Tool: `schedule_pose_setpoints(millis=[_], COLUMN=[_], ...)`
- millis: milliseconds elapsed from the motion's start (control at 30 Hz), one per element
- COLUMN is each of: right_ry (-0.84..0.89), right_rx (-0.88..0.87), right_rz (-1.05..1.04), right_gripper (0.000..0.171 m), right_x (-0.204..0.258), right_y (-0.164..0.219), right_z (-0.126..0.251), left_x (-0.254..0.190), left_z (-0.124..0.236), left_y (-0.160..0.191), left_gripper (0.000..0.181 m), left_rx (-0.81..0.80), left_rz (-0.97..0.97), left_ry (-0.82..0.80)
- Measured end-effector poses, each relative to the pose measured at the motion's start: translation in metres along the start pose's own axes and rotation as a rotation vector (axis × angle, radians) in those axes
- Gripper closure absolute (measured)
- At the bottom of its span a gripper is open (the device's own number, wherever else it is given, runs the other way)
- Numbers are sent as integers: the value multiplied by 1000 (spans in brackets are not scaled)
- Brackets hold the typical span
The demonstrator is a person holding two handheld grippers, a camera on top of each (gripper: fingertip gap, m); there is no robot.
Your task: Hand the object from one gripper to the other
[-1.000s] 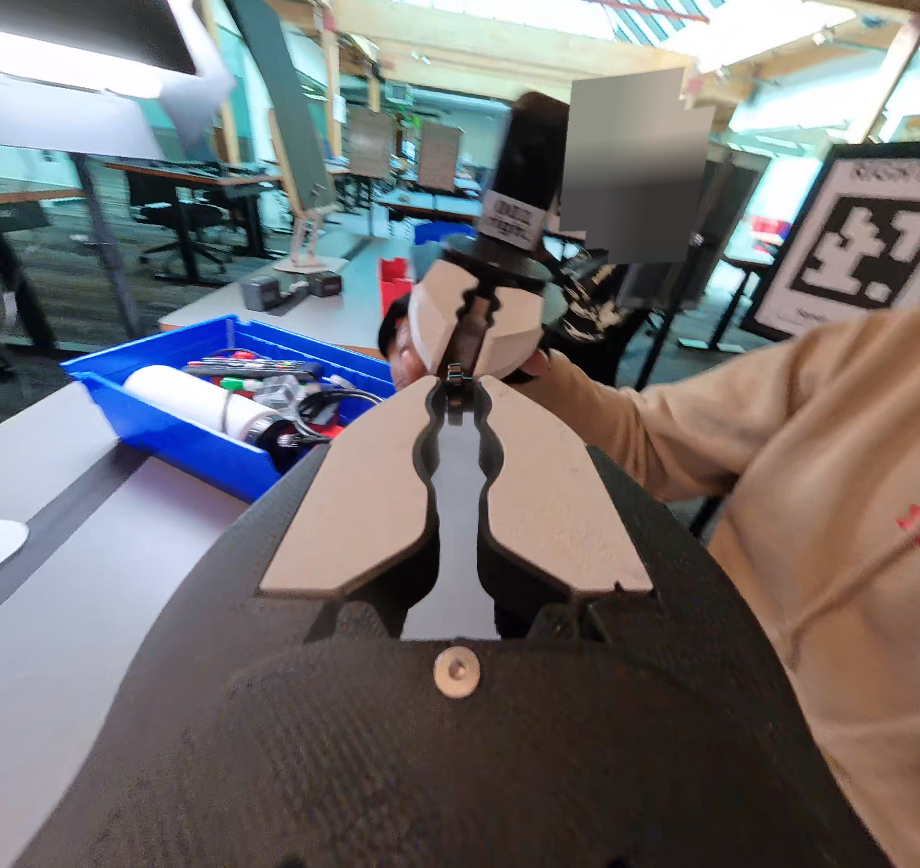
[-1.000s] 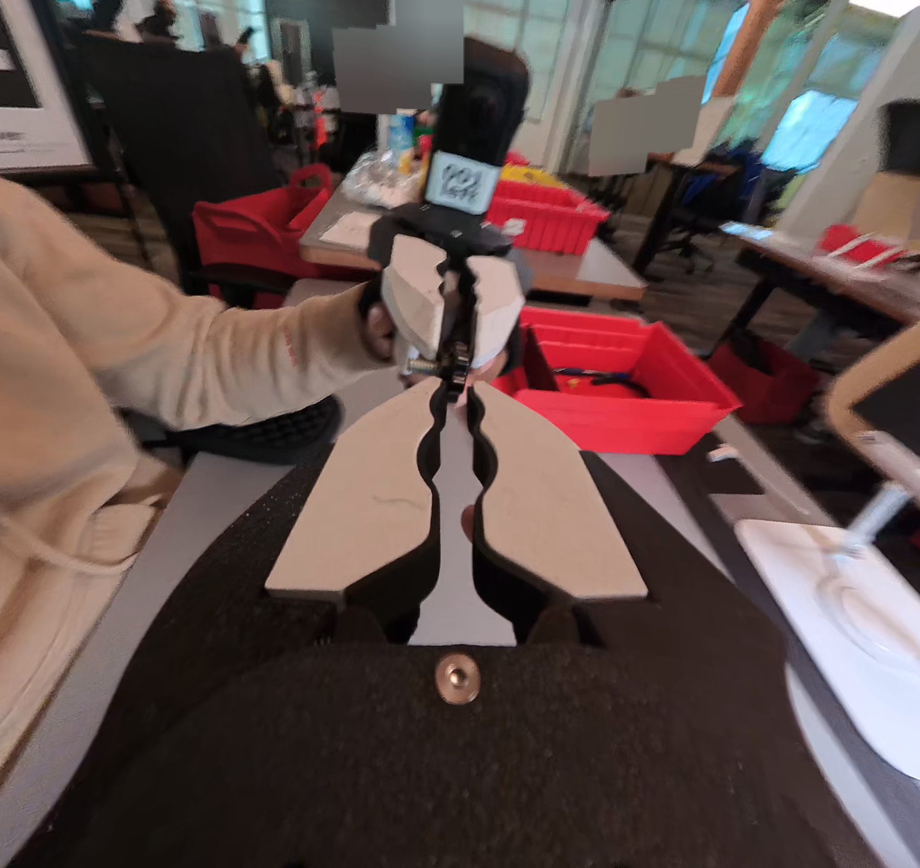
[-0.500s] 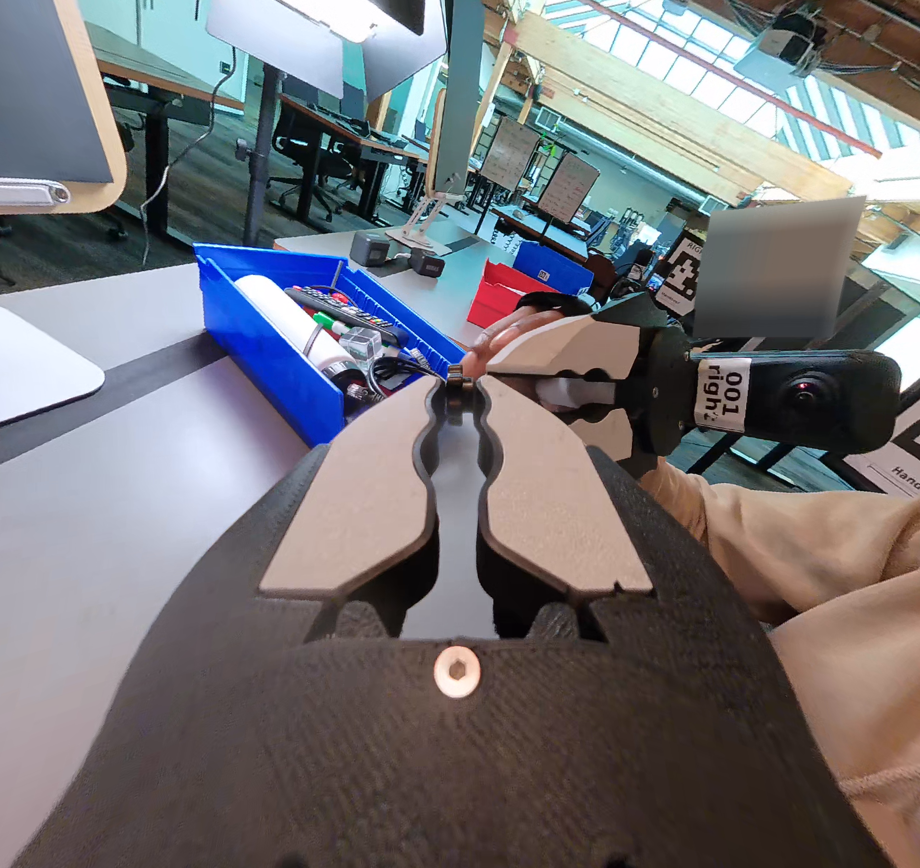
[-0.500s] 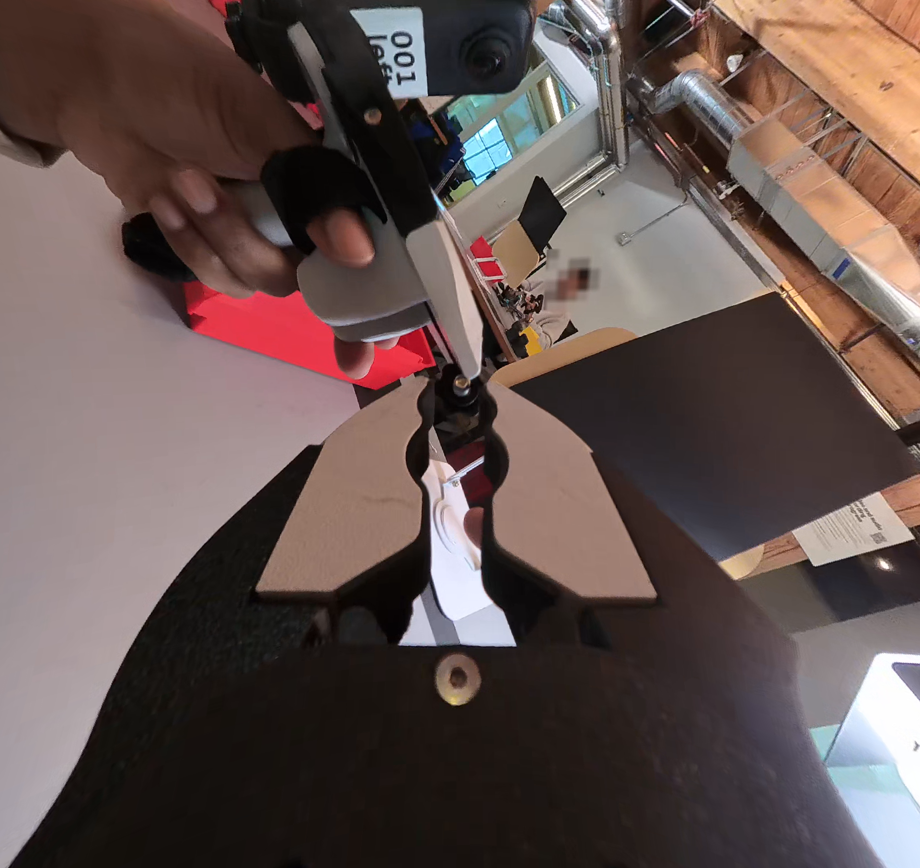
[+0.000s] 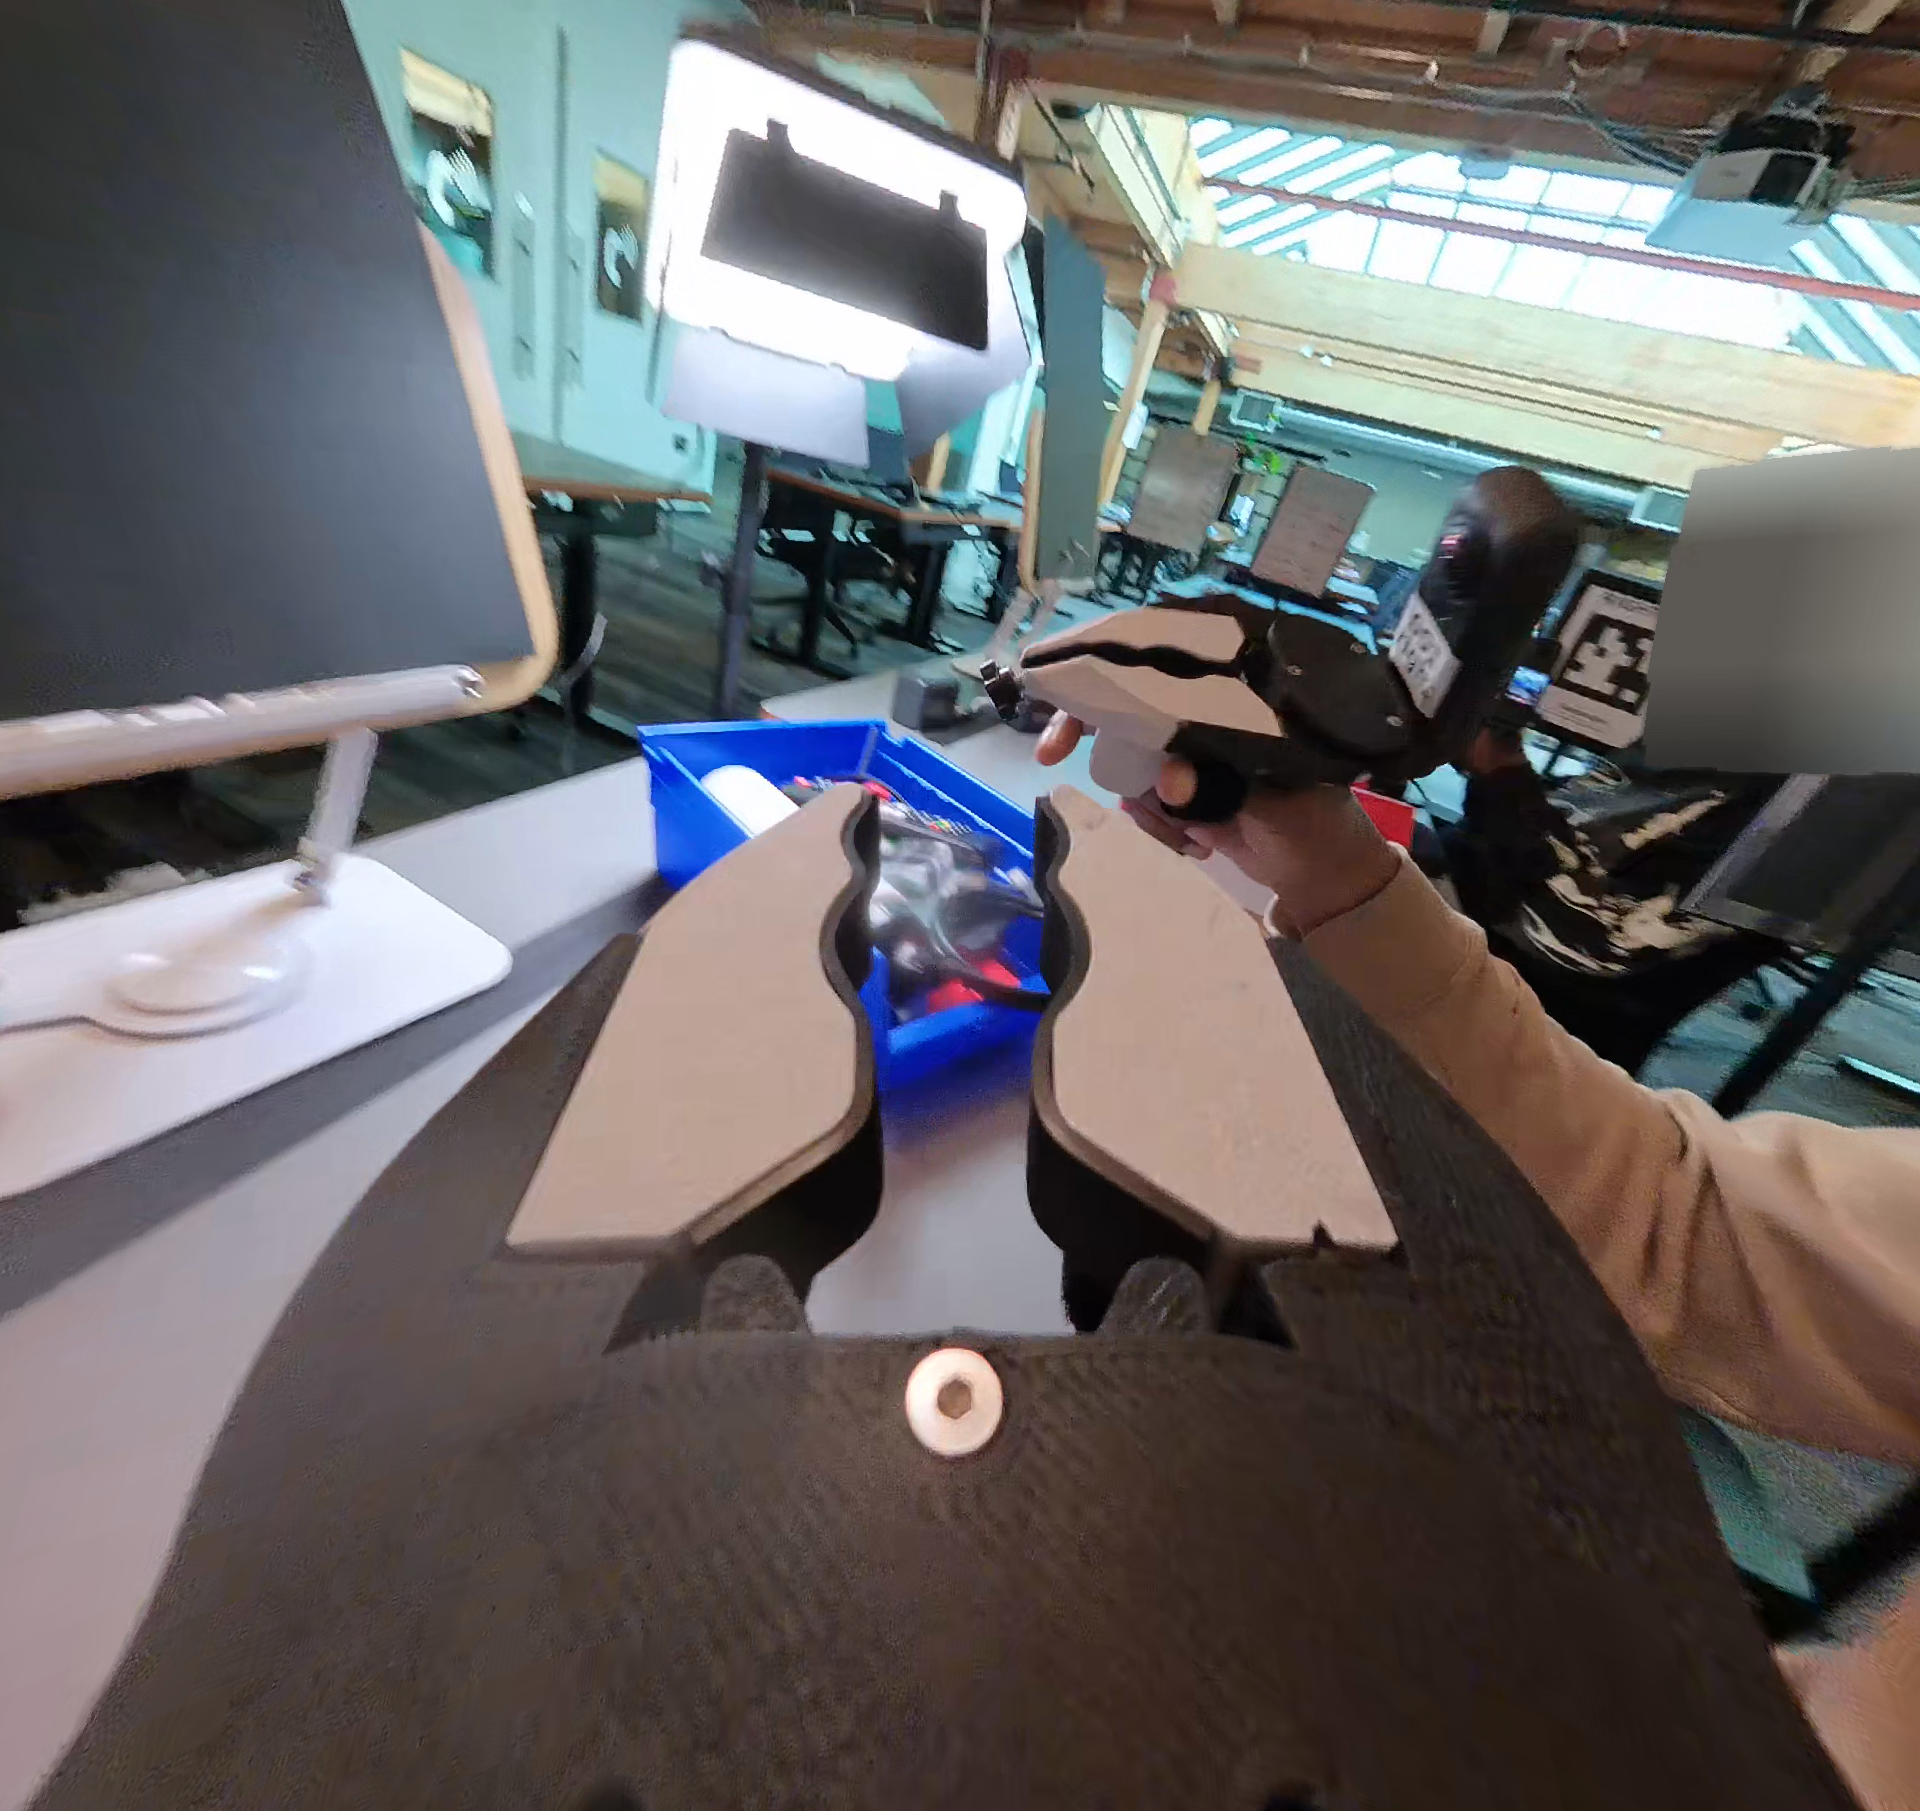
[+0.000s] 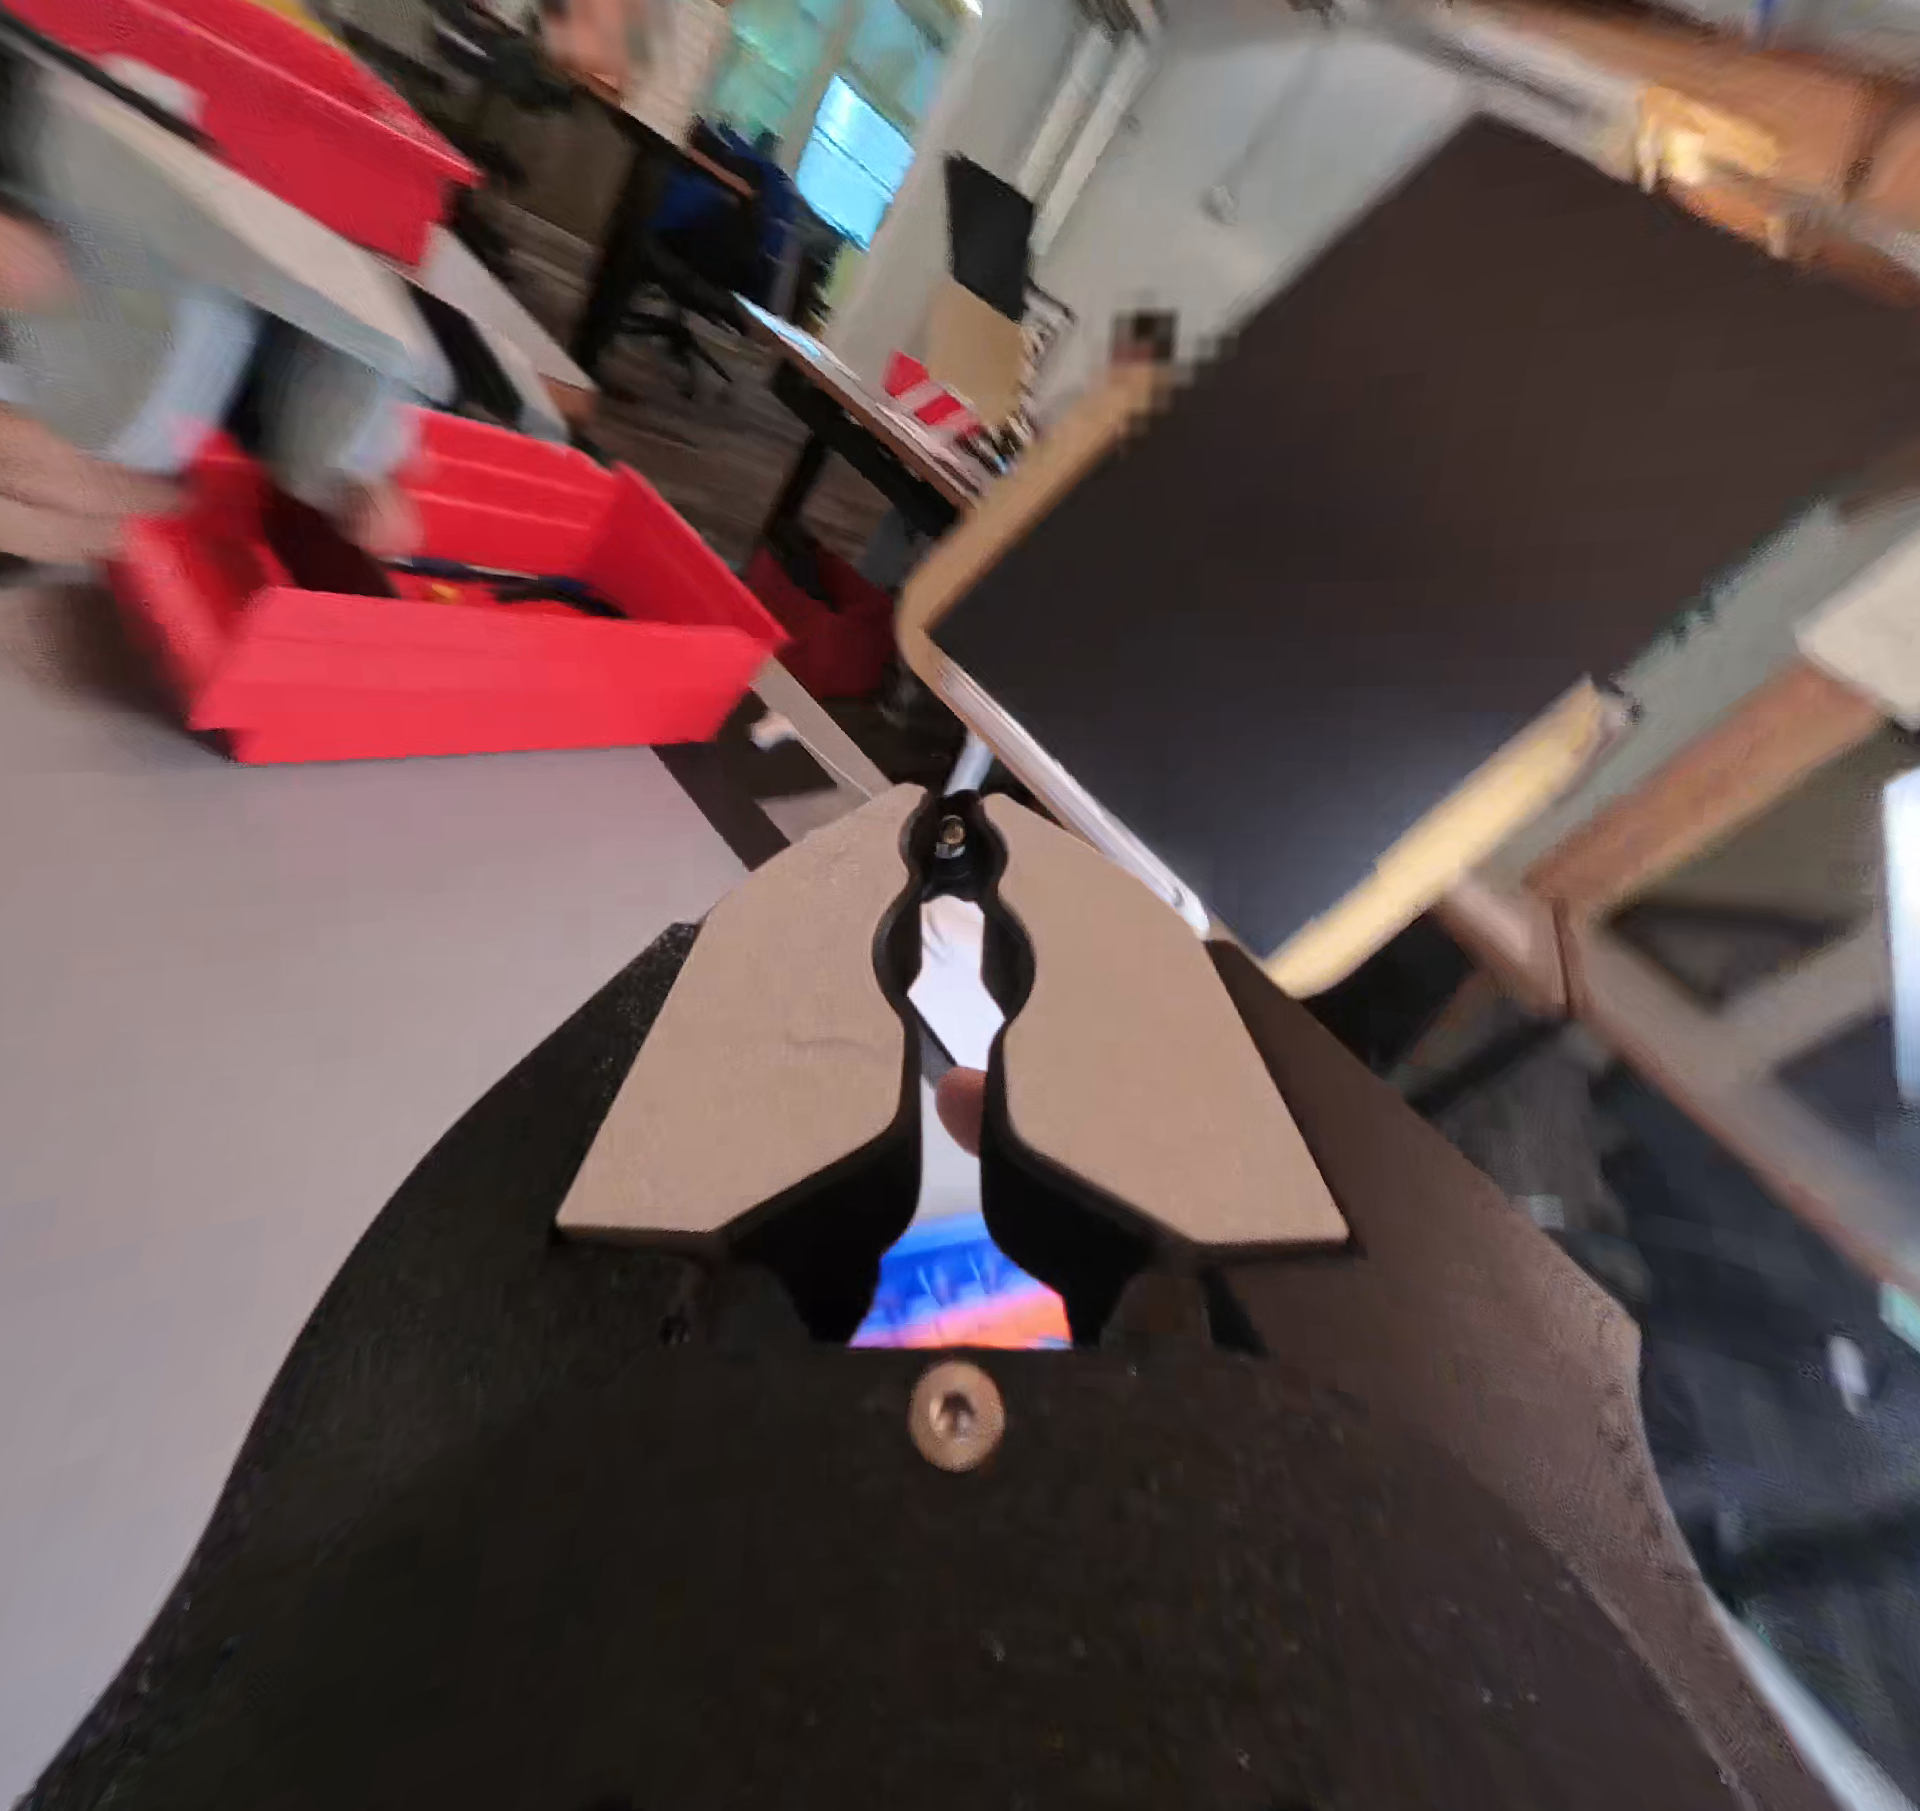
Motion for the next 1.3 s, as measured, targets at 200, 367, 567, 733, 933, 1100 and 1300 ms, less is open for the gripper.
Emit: schedule_pose_setpoints(millis=[200, 367, 567, 733, 933, 1100, 1300], right_ry=[133, -121, -224, -89, 16, -93, -129], right_rx=[511, 847, 1016, 881, 277, 14, -73], right_rz=[-225, -327, -371, -341, -433, -529, -530], right_gripper=[165, 165, 165, 146, 141, 141, 155], right_x=[-84, -100, -98, -111, -86, 5, 87], right_y=[110, 175, 209, 188, 107, 71, 86], right_z=[4, -23, -44, -44, -10, 25, 41], left_x=[4, 11, 20, 23, 29, 48, 113], left_z=[19, 23, 17, 17, 29, 58, 115], left_y=[-19, -21, -10, -9, -18, -36, -57], left_gripper=[156, 158, 159, 159, 156, 152, 153], left_rx=[-94, -95, -43, -16, -41, -18, 155], left_rz=[-73, -103, -90, -124, -129, -199, -202], left_ry=[-53, -99, -117, -144, -187, -363, -698])
Point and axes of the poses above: each gripper's, where its closed fingertips meet, z back along the fingers, y out of its underside, x = y × z across the jaws, the point moved 10 cm from there along z, back along the fingers, and after that the axes turned 9 degrees about z, right-handed, at the moved point
